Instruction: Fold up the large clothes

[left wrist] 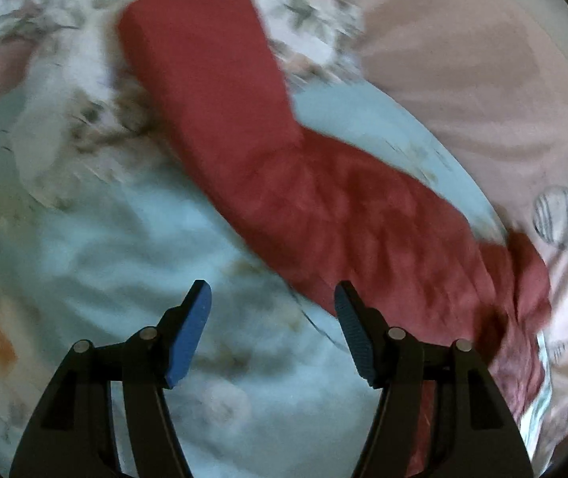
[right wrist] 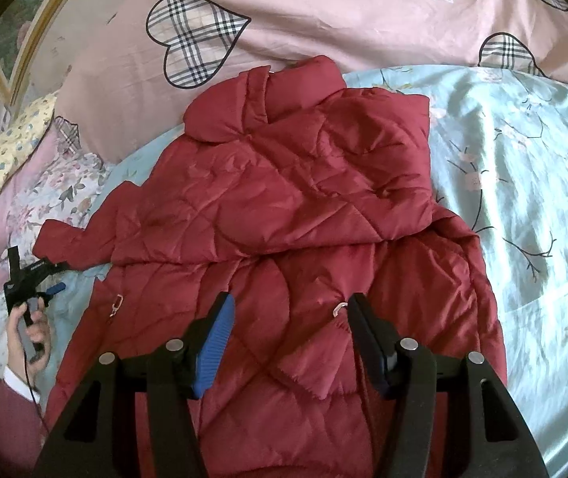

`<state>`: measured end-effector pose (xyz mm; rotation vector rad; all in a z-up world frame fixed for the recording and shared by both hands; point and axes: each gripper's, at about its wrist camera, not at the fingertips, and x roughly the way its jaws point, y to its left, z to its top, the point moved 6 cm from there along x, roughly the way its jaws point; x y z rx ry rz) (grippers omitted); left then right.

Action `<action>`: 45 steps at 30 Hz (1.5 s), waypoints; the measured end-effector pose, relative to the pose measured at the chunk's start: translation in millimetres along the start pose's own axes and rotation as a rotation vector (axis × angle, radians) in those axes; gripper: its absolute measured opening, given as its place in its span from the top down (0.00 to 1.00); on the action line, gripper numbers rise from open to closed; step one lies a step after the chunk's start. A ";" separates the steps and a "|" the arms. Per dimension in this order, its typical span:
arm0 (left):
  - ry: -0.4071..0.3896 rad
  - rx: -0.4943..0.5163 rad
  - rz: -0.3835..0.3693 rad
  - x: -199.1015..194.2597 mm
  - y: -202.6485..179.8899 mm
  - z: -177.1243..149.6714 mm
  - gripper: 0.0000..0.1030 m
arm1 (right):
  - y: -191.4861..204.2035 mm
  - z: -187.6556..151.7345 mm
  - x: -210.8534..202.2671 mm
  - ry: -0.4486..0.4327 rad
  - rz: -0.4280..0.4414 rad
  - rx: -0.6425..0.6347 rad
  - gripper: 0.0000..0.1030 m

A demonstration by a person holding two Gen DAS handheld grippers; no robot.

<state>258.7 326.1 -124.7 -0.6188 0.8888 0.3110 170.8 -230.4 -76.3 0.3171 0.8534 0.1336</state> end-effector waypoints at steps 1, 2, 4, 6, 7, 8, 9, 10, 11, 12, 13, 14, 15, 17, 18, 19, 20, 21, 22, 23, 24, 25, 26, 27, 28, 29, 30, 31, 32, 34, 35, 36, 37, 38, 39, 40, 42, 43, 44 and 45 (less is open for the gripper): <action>-0.019 -0.020 0.010 1.4 5.9 8.8 0.38 | 0.5 -0.7 0.0 0.000 -0.001 0.002 0.41; -0.032 -0.033 0.017 2.1 10.9 15.6 0.38 | 0.4 -1.2 0.2 0.002 -0.002 0.004 0.41; -0.063 -0.058 0.037 6.4 18.8 33.1 0.38 | 0.7 -1.8 0.5 0.004 -0.001 0.007 0.41; -0.089 -0.067 0.062 10.9 25.1 49.3 0.38 | 0.8 -2.7 0.4 0.006 -0.004 0.007 0.41; -0.098 -0.064 0.064 11.6 26.2 54.0 0.46 | 0.9 -3.4 0.1 0.006 -0.004 0.007 0.41; -0.105 -0.059 0.056 11.6 28.0 58.3 0.73 | 0.9 -3.8 -0.1 0.005 -0.001 0.009 0.41; -0.098 -0.050 0.039 13.0 25.8 59.7 0.82 | 0.8 -4.2 -0.2 0.005 0.002 0.012 0.41; -0.090 -0.039 0.023 13.5 21.4 59.1 0.87 | -0.3 -4.2 0.2 0.005 0.003 0.013 0.41; -0.103 -0.017 0.019 10.1 15.6 57.2 0.91 | -1.0 -4.3 0.4 0.005 0.001 0.014 0.41; -0.114 0.004 0.016 7.0 10.3 54.8 0.92 | -1.6 -4.5 1.0 0.005 0.001 0.017 0.41; -0.125 0.022 0.007 3.5 4.8 51.5 0.92 | -2.4 -5.0 1.2 0.006 0.005 0.020 0.41; -0.134 0.034 -0.010 -1.8 -2.0 46.5 0.93 | -2.5 -5.4 1.5 0.007 0.008 0.024 0.41; -0.139 0.042 -0.026 -6.3 -7.3 42.9 0.93 | -2.3 -5.5 2.0 0.008 0.008 0.026 0.41; -0.151 0.058 -0.054 -15.7 -19.0 34.6 0.93 | -2.4 -5.5 2.4 0.007 0.008 0.021 0.41; -0.158 0.067 -0.069 -23.2 -19.8 33.9 0.93 | -2.0 -5.6 2.3 0.006 0.011 0.021 0.41; -0.162 0.075 -0.081 -26.9 -25.1 31.1 0.93 | -1.7 -5.7 2.2 0.006 0.011 0.019 0.41; -0.167 0.086 -0.098 -31.8 -32.7 26.9 0.93 | -1.5 -5.6 1.9 0.004 0.011 0.018 0.41; -0.171 0.093 -0.108 -36.9 -33.2 26.3 0.93 | -1.4 -5.7 1.6 0.004 0.012 0.018 0.41; -0.176 0.105 -0.126 -42.6 -40.8 20.6 0.93 | -1.5 -6.0 1.5 0.004 0.014 0.020 0.41; -0.178 0.113 -0.141 -41.4 -47.8 22.3 0.93 | -2.2 -6.1 1.5 0.004 0.015 0.021 0.41; -0.179 0.128 -0.165 -49.2 -55.4 18.6 0.93 | -3.5 -6.6 1.6 0.005 0.015 0.025 0.41; -0.179 0.142 -0.184 -53.2 -63.6 12.9 0.93 | -3.6 -6.6 1.2 0.005 0.016 0.028 0.41; -0.179 0.152 -0.198 -55.0 -69.0 13.2 0.94 | -4.0 -6.5 0.8 0.004 0.016 0.030 0.41; -0.178 0.170 -0.224 -59.9 -80.8 6.2 0.94 | -4.9 -6.5 0.4 0.003 0.018 0.034 0.41; -0.174 0.184 -0.245 -63.1 -89.3 -0.1 0.94 | -4.8 -6.0 -0.3 0.003 0.019 0.035 0.41; -0.171 0.192 -0.259 -63.3 -95.7 -1.5 0.94 | -4.9 -5.8 -0.7 0.002 0.020 0.035 0.41; -0.167 0.206 -0.279 -65.7 -104.3 -7.2 0.94 | -5.0 -5.8 -1.4 0.001 0.020 0.036 0.41; -0.162 0.221 -0.301 -67.7 -114.6 -12.6 0.94 | -4.8 -5.5 -1.6 0.001 0.022 0.036 0.41; -0.157 0.234 -0.316 -69.1 -122.3 -17.3 0.94 | -4.5 -5.5 -2.3 0.000 0.024 0.037 0.41; -0.137 0.272 -0.351 -69.6 -142.9 -28.0 0.94 | -4.8 -5.2 -2.6 0.002 0.028 0.040 0.41; -0.127 0.290 -0.364 -69.7 -151.6 -31.2 0.94 | -5.3 -5.0 -2.9 0.002 0.032 0.043 0.41; -0.116 0.312 -0.375 -70.3 -161.2 -38.4 0.94 | -6.2 -4.6 -3.1 0.001 0.034 0.047 0.41; -0.095 0.338 -0.392 -69.2 -174.3 -48.9 0.94 | -7.5 -4.1 -3.3 0.000 0.038 0.054 0.41; -0.085 0.353 -0.402 -69.5 -182.6 -54.1 0.94 | -8.4 -3.9 -3.5 0.000 0.042 0.061 0.41; -0.069 0.382 -0.418 -70.3 -194.0 -65.0 0.94 | -9.1 -3.5 -3.9 0.000 0.044 0.066 0.41; -0.063 0.402 -0.425 -71.6 -200.4 -72.3 0.94 | -9.7 -3.2 -4.3 0.000 0.049 0.071 0.41; -0.048 0.436 -0.441 -71.3 -216.9 -85.7 0.94 | -10.5 -2.6 -5.2 -0.001 0.058 0.078 0.41; -0.038 0.454 -0.451 -70.9 -225.4 -93.8 0.94 | -10.7 -2.0 -5.9 -0.002 0.061 0.080 0.41; -0.030 0.468 -0.458 -70.4 -232.9 -98.6 0.94 | -10.9 -1.1 -6.6 -0.004 0.064 0.081 0.41; -0.022 0.486 -0.466 -70.0 -242.2 -105.8 0.94 | -11.3 -0.2 -7.2 -0.005 0.068 0.082 0.41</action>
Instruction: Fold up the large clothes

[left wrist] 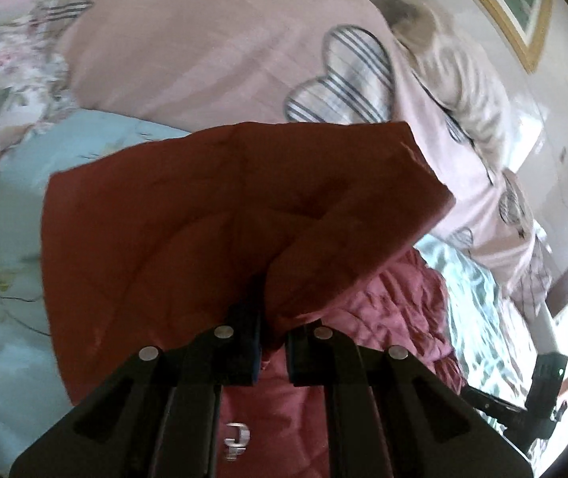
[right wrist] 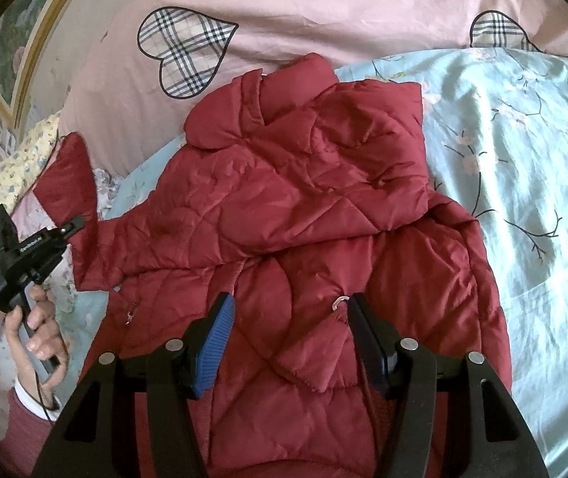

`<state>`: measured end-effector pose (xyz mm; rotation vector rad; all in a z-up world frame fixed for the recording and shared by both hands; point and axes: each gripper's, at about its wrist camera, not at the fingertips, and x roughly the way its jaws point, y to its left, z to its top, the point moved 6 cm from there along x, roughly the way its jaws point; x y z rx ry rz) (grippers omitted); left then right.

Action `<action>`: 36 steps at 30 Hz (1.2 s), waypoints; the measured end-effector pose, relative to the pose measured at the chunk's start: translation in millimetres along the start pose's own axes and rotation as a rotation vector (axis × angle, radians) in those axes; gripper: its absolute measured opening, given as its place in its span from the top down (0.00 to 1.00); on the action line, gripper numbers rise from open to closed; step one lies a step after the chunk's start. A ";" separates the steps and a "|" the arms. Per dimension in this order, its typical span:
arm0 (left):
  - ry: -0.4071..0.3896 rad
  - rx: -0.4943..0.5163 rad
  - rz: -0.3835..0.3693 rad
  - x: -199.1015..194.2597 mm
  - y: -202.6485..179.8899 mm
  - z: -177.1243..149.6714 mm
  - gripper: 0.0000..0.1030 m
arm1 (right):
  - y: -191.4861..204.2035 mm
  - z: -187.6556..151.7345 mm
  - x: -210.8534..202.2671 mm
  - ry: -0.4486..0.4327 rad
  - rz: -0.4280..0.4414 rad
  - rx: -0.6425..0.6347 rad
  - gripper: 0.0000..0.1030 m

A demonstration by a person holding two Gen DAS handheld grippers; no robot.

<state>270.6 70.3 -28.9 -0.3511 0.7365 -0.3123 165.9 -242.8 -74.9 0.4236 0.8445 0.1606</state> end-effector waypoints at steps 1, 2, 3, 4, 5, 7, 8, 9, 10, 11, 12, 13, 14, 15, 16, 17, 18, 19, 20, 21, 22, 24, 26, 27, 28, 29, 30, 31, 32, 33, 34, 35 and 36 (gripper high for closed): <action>0.007 0.010 -0.009 2.4 -7.1 -2.3 0.94 | -0.3 1.0 -0.7 -0.003 0.006 0.004 0.41; 0.016 0.026 -0.019 5.8 -16.2 -5.6 0.94 | -0.9 2.2 -1.3 -0.006 0.014 0.011 0.41; 0.029 0.053 -0.029 9.5 -31.1 -11.5 0.94 | -1.9 3.5 -1.4 -0.008 0.021 0.019 0.41; 0.037 0.072 -0.033 13.2 -39.2 -14.3 0.94 | -2.9 4.7 -1.8 -0.009 0.026 0.026 0.41; 0.047 0.098 -0.035 18.4 -49.1 -17.9 0.94 | -3.7 5.9 -1.9 -0.011 0.030 0.033 0.40; 0.062 0.125 -0.036 26.6 -62.4 -23.7 0.94 | -5.0 8.5 -2.4 -0.014 0.036 0.039 0.39; 0.074 0.134 -0.037 32.7 -68.9 -27.7 0.94 | -5.1 10.0 -2.7 -0.016 0.039 0.041 0.39; 0.081 0.139 -0.037 35.6 -74.0 -31.6 0.94 | -5.6 11.5 -3.4 -0.019 0.041 0.042 0.39; 0.089 0.147 -0.035 40.3 -81.1 -36.1 0.94 | -6.5 14.0 -4.2 -0.022 0.044 0.045 0.39; 0.092 0.154 -0.032 45.3 -86.5 -39.6 0.94 | -7.6 16.1 -4.8 -0.025 0.047 0.049 0.39; 0.093 0.159 -0.032 46.8 -90.7 -42.4 0.94 | -9.5 19.6 -5.8 -0.029 0.053 0.059 0.39; 0.096 0.164 -0.030 51.8 -96.0 -45.6 0.94 | -11.2 22.5 -6.9 -0.033 0.059 0.068 0.39; 0.099 0.170 -0.028 57.2 -101.3 -48.5 0.94 | -13.0 26.1 -7.7 -0.036 0.067 0.079 0.39; 0.101 0.178 -0.025 60.8 -105.7 -50.9 0.94 | -14.8 30.5 -8.4 -0.040 0.079 0.092 0.39; 0.104 0.187 -0.020 65.0 -109.9 -53.9 0.94 | -16.8 36.2 -8.8 -0.044 0.097 0.108 0.39; 0.105 0.199 -0.015 69.0 -114.7 -56.9 0.94 | -18.3 42.0 -8.9 -0.047 0.111 0.122 0.39; 0.106 0.214 -0.011 73.6 -120.5 -60.2 0.94 | -19.6 48.6 -7.9 -0.051 0.120 0.128 0.39; 0.107 0.236 -0.007 78.2 -127.1 -63.9 0.94 | -20.0 54.8 -6.2 -0.054 0.131 0.132 0.39; 0.105 0.260 -0.003 81.8 -133.7 -67.9 0.94 | -20.8 60.6 -3.7 -0.056 0.149 0.143 0.39; 0.102 0.286 0.002 84.8 -140.4 -71.4 0.94 | -21.9 66.7 -0.3 -0.056 0.174 0.164 0.38; 0.100 0.308 0.006 87.2 -145.6 -74.4 0.94 | -22.5 71.3 3.2 -0.055 0.200 0.181 0.35; 0.096 0.362 0.013 92.4 -158.0 -82.0 0.94 | -25.0 79.8 11.3 -0.053 0.236 0.214 0.30; 0.091 0.404 0.020 95.8 -166.8 -88.0 0.94 | -28.5 88.0 22.3 -0.050 0.259 0.247 0.30; 0.090 0.416 0.024 97.0 -169.1 -89.4 0.94 | -30.1 91.1 27.6 -0.047 0.275 0.264 0.30; 0.089 0.430 0.028 98.7 -171.4 -91.5 0.94 | -33.5 93.7 34.5 -0.040 0.288 0.288 0.30; 0.091 0.441 0.030 100.2 -172.6 -93.2 0.94 | -34.9 95.6 39.4 -0.033 0.293 0.302 0.30; 0.091 0.446 0.030 101.6 -173.9 -94.3 0.94 | -36.4 97.6 44.8 -0.027 0.302 0.313 0.30; 0.094 0.447 0.030 103.3 -174.0 -95.0 0.94 | -37.7 98.9 50.2 -0.018 0.300 0.317 0.32; 0.099 0.445 0.030 105.2 -173.4 -95.2 0.94 | -37.8 99.9 54.8 -0.013 0.293 0.315 0.39; 0.102 0.443 0.029 106.8 -174.1 -95.1 0.94 | -37.2 100.8 58.4 -0.007 0.292 0.311 0.45; 0.108 0.435 0.028 108.7 -172.8 -94.6 0.94 | -35.9 100.3 63.0 0.007 0.295 0.306 0.65; 0.117 0.426 0.030 110.4 -170.8 -93.9 0.93 | -34.5 99.4 66.4 0.017 0.290 0.300 0.80; 0.124 0.423 0.029 112.6 -171.5 -95.5 0.93 | -33.1 99.0 67.4 0.017 0.272 0.286 0.83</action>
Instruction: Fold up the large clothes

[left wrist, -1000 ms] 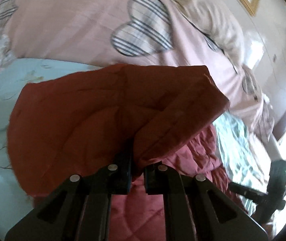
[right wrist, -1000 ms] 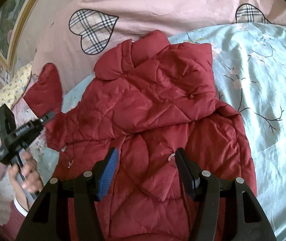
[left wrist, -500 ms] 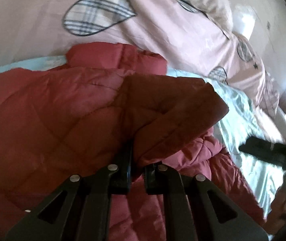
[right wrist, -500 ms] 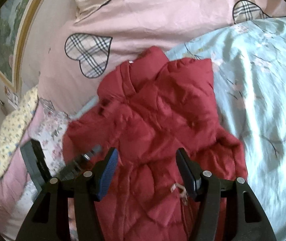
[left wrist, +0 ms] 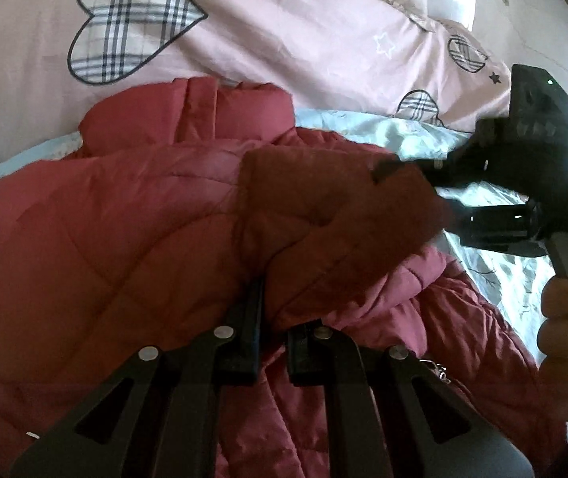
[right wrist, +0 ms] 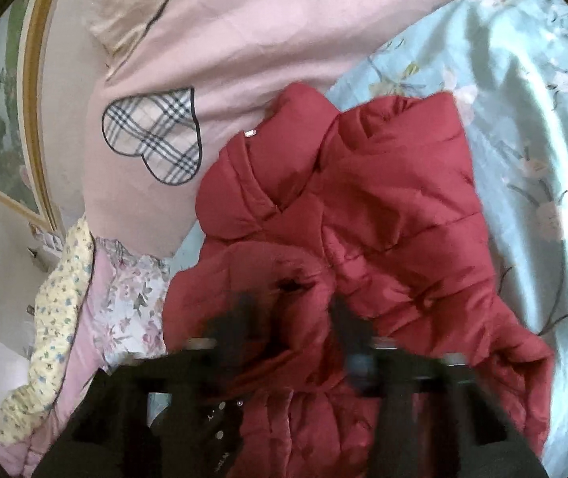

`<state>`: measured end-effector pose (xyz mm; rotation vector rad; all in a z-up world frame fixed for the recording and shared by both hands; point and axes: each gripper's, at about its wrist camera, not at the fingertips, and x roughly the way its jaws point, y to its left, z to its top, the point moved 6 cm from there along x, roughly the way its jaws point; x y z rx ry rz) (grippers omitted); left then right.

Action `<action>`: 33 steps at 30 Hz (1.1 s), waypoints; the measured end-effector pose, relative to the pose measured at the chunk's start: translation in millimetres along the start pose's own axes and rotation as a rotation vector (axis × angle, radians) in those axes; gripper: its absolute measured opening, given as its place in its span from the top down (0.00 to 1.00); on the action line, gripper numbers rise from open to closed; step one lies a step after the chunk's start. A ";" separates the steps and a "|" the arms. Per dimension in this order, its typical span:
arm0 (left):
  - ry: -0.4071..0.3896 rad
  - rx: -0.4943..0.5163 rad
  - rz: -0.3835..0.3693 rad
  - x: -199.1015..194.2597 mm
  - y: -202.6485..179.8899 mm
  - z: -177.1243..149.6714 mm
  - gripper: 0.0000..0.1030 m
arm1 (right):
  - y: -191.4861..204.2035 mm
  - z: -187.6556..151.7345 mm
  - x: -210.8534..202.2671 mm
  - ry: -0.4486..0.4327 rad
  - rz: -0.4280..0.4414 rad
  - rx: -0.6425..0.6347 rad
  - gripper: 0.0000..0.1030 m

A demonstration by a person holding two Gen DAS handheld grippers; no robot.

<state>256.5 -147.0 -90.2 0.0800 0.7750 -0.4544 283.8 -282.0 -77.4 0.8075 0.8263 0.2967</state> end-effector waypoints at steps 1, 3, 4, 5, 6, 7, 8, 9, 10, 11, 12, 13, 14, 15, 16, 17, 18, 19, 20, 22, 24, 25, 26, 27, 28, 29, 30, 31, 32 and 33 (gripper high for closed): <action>0.011 -0.008 -0.011 1.1 1.1 -1.1 0.93 | 0.8 0.3 0.3 -0.005 -0.010 -0.013 0.88; 0.037 -0.024 -0.047 0.0 2.9 -3.7 0.84 | 3.6 2.3 -1.8 -0.026 -0.037 -0.047 0.91; 0.048 -0.035 -0.069 -1.8 4.0 -4.8 0.77 | 4.0 3.6 -4.1 -0.037 -0.048 -0.059 0.92; 0.055 -0.044 -0.094 -4.4 5.2 -5.8 0.75 | 3.9 5.3 -6.5 -0.047 -0.055 -0.066 0.92; 0.057 -0.053 -0.116 -8.5 7.3 -6.7 0.73 | 4.0 7.7 -10.2 -0.061 -0.062 -0.073 0.92; 0.057 -0.065 -0.136 -15.0 11.5 -7.4 0.72 | 2.1 9.4 -13.5 -0.068 -0.067 -0.075 0.92; 0.056 -0.070 -0.144 -18.7 13.4 -8.7 0.71 | 0.2 11.9 -17.0 -0.078 -0.078 -0.083 0.93; 0.052 -0.081 -0.158 -25.8 18.8 -8.7 0.71 | -0.4 13.8 -20.5 -0.091 -0.100 -0.097 0.93; 0.047 -0.089 -0.150 -30.1 22.7 -8.8 0.71 | -2.1 15.9 -23.5 -0.102 -0.128 -0.113 0.93; 0.039 -0.095 -0.136 -34.1 28.2 -8.1 0.71 | -3.9 16.7 -25.8 -0.110 -0.155 -0.129 0.93; 0.032 -0.110 -0.128 -40.1 38.0 -5.7 0.71 | -6.1 17.6 -26.7 -0.114 -0.180 -0.146 0.93; 0.029 -0.124 -0.127 -43.3 45.2 -3.5 0.71 | -9.1 17.8 -27.1 -0.113 -0.189 -0.151 0.93; 0.023 -0.139 -0.119 -47.1 54.6 0.0 0.71 | -12.3 17.7 -26.1 -0.110 -0.203 -0.157 0.93; 0.018 -0.149 -0.106 -49.4 62.6 2.8 0.71 | -15.5 17.1 -23.1 -0.106 -0.230 -0.170 0.93; 0.012 -0.162 -0.082 -51.9 74.4 7.8 0.71 | -18.5 16.2 -19.9 -0.102 -0.251 -0.181 0.93; 0.006 -0.169 -0.066 -51.8 83.6 11.9 0.71 | -20.6 15.5 -16.9 -0.100 -0.266 -0.190 0.93; -0.001 -0.180 -0.046 -52.9 94.8 15.9 0.71 | -23.5 14.5 -13.7 -0.099 -0.284 -0.200 0.93; -0.002 -0.193 -0.021 -51.8 107.8 19.4 0.71 | -26.0 13.5 -11.2 -0.097 -0.295 -0.206 0.93; 0.000 -0.204 -0.003 -50.1 116.9 20.9 0.71 | -28.0 12.5 -9.2 -0.096 -0.306 -0.212 0.93; 0.016 -0.230 0.032 -42.8 139.2 21.1 0.71 | -31.2 10.4 -4.5 -0.096 -0.331 -0.230 0.93; 0.059 -0.250 0.044 -28.5 156.4 16.1 0.71 | -32.3 8.7 -2.0 -0.095 -0.350 -0.243 0.93; 0.084 -0.258 0.040 -20.7 161.9 11.1 0.71 | -32.8 8.0 -0.8 -0.095 -0.357 -0.248 0.92; 0.108 -0.263 0.032 -13.1 164.9 6.6 0.71 | -33.3 7.7 -0.4 -0.093 -0.360 -0.248 0.90; 0.122 -0.265 0.027 -9.3 166.8 2.7 0.71 | -32.9 7.4 -0.7 -0.089 -0.362 -0.247 0.88; 0.137 -0.265 0.030 -3.2 168.0 -2.2 0.71 | -32.1 7.2 -2.2 -0.086 -0.364 -0.243 0.82; 0.144 -0.257 0.039 1.1 167.7 -5.7 0.71 | -31.1 7.4 -5.4 -0.091 -0.373 -0.241 0.80; 0.127 -0.251 0.058 3.5 167.5 -6.3 0.71 | -28.2 7.9 -11.3 -0.106 -0.385 -0.244 0.79; 0.130 -0.242 0.069 5.8 165.7 -7.8 0.71 | -22.5 8.8 -20.7 -0.134 -0.400 -0.252 0.79; 0.131 -0.237 0.075 5.7 164.9 -9.0 0.71 | -17.5 9.5 -28.8 -0.162 -0.413 -0.260 0.77; 0.132 -0.233 0.083 6.5 164.2 -10.1 0.71 | -10.8 10.2 -37.8 -0.196 -0.425 -0.273 0.76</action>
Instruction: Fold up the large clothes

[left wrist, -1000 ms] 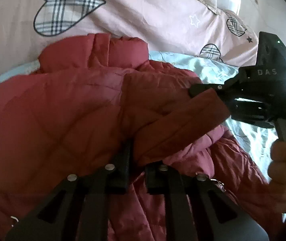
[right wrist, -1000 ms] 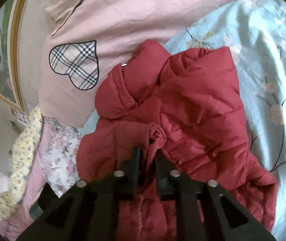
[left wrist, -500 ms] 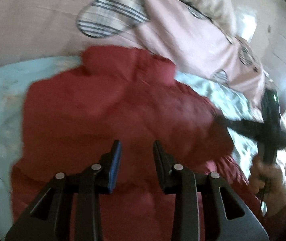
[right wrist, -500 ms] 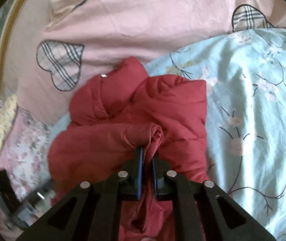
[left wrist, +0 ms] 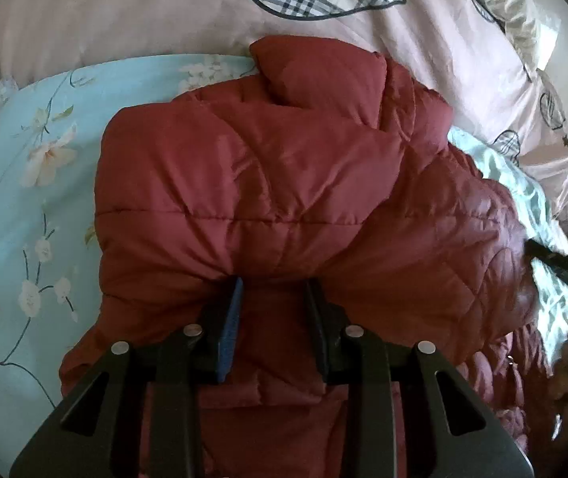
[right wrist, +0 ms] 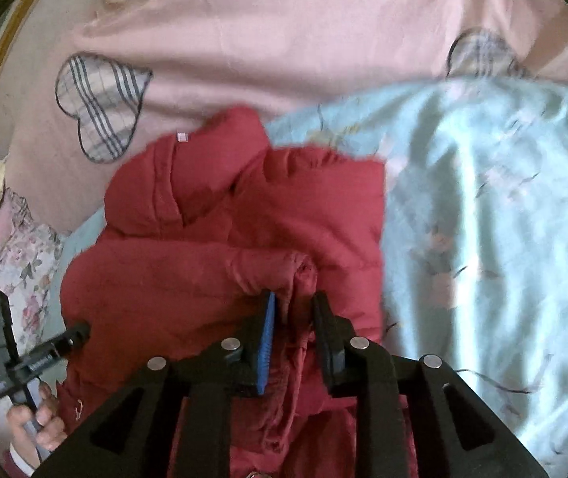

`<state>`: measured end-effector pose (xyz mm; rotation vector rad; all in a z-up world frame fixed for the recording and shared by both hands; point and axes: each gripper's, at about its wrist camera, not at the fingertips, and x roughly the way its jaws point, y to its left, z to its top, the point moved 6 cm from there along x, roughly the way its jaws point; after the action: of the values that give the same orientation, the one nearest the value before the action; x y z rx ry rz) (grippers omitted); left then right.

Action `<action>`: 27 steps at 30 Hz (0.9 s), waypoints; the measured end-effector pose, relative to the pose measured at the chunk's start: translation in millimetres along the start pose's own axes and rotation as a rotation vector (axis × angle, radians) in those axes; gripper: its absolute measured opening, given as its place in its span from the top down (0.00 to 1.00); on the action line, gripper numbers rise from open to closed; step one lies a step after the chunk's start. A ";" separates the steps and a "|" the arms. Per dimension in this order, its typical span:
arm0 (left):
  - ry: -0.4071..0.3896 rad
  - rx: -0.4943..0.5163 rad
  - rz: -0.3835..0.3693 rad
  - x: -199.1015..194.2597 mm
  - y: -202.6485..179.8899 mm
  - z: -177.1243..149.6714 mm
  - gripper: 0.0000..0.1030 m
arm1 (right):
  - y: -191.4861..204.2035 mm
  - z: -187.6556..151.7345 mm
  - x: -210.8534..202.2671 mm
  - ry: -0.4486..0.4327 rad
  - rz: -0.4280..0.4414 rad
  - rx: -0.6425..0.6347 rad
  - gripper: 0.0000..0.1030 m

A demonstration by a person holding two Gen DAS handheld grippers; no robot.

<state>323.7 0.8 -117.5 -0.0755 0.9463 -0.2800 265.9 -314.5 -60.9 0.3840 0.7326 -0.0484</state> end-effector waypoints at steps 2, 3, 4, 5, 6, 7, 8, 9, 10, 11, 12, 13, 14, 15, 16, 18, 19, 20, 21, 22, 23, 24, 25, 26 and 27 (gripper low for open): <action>0.001 -0.001 0.007 1.6 -1.3 0.0 0.71 | 11.7 7.8 -24.0 -0.081 0.001 -0.028 0.68; 0.001 -0.005 0.008 2.7 -1.1 0.1 0.71 | 17.9 9.3 -28.1 -0.093 0.015 -0.039 0.66; 0.001 -0.006 0.010 3.1 -1.7 0.1 0.71 | 28.9 8.9 -30.6 -0.093 0.047 -0.062 0.63; 0.001 -0.009 0.012 1.9 1.8 -0.5 0.71 | 39.0 6.8 -29.4 -0.082 0.073 -0.085 0.62; 0.000 -0.009 0.015 1.9 1.6 -0.4 0.71 | 52.9 1.0 -23.1 -0.051 0.095 -0.122 0.61; 0.000 -0.008 0.021 2.2 0.8 -0.7 0.71 | 60.2 -3.1 -17.7 -0.031 0.104 -0.144 0.61; 0.000 -0.007 0.026 2.8 0.1 -0.4 0.71 | 69.0 -9.9 -9.0 -0.003 0.111 -0.173 0.61; 0.000 -0.005 0.029 3.5 0.0 0.3 0.71 | 74.9 -17.2 0.9 0.022 0.102 -0.200 0.61; 0.001 -0.003 0.032 3.8 -0.5 0.7 0.71 | 75.8 -24.2 9.4 0.045 0.083 -0.215 0.61; 0.003 -0.001 0.032 3.9 -0.7 1.2 0.71 | 74.3 -30.5 19.7 0.071 0.059 -0.220 0.61; 0.004 0.000 0.030 3.3 -0.7 1.1 0.71 | 71.0 -36.3 28.2 0.094 0.043 -0.216 0.61; 0.005 0.003 0.027 2.4 -0.4 1.2 0.71 | 64.5 -42.4 38.1 0.124 0.022 -0.208 0.61; 0.006 0.009 0.023 0.9 0.0 1.0 0.71 | 56.0 -47.8 46.8 0.142 -0.007 -0.205 0.61; 0.006 0.013 0.020 -0.3 0.6 0.4 0.71 | 51.6 -49.5 50.9 0.147 -0.025 -0.209 0.61; 0.004 0.023 0.015 -3.5 0.8 0.0 0.71 | 45.9 -52.3 54.1 0.147 -0.036 -0.214 0.62; -0.013 0.028 0.002 -11.4 3.7 -1.0 0.71 | 37.5 -52.9 55.2 0.146 -0.035 -0.196 0.62; -0.021 0.028 0.001 -14.3 5.5 -1.3 0.71 | 35.0 -52.7 54.8 0.150 -0.035 -0.193 0.62; -0.028 0.027 0.003 -16.5 7.5 -1.6 0.71 | 34.9 -52.5 55.1 0.151 -0.041 -0.198 0.62; -0.031 0.023 0.002 -17.7 11.3 -2.6 0.71 | 33.8 -53.6 55.1 0.151 -0.046 -0.204 0.62; -0.025 0.020 0.001 -15.9 13.5 -3.9 0.71 | 33.7 -54.2 55.6 0.152 -0.051 -0.208 0.62; -0.014 0.013 0.003 -11.8 16.6 -5.8 0.71 | 33.7 -54.9 56.9 0.151 -0.054 -0.211 0.62; -0.002 0.009 -0.001 -7.2 17.9 -7.5 0.71 | 33.2 -54.2 59.4 0.152 -0.055 -0.212 0.62; 0.006 0.006 -0.008 -3.7 18.9 -8.5 0.71 | 33.0 -54.9 60.8 0.151 -0.055 -0.213 0.62; 0.010 0.005 -0.012 -1.0 19.7 -9.4 0.71 | 32.2 -55.3 62.1 0.150 -0.054 -0.211 0.62; 0.012 0.001 -0.015 1.3 20.3 -10.0 0.71 | 32.2 -54.9 62.2 0.150 -0.052 -0.209 0.62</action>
<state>320.5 20.6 -128.2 -0.0795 0.9575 -0.2950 282.6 -259.3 -128.6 0.1703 0.8871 0.0082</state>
